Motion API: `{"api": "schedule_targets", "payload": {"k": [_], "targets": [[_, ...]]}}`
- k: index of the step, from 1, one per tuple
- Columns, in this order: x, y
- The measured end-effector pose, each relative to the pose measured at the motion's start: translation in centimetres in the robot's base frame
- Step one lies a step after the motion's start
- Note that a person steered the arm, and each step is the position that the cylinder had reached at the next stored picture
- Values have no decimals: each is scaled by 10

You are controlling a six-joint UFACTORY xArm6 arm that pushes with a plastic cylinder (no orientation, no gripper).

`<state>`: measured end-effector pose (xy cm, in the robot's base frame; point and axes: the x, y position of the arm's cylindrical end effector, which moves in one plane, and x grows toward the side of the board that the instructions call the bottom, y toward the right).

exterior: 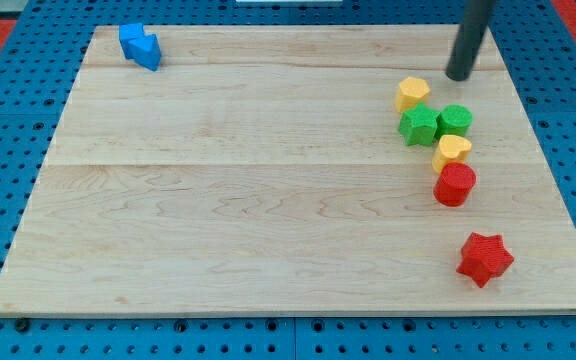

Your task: Put the hexagon at the center of the board

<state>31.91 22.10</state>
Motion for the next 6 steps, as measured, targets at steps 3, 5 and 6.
{"api": "schedule_targets", "payload": {"k": [3,5,6], "targets": [[21,-162],[16,-127],[53,-134]]}}
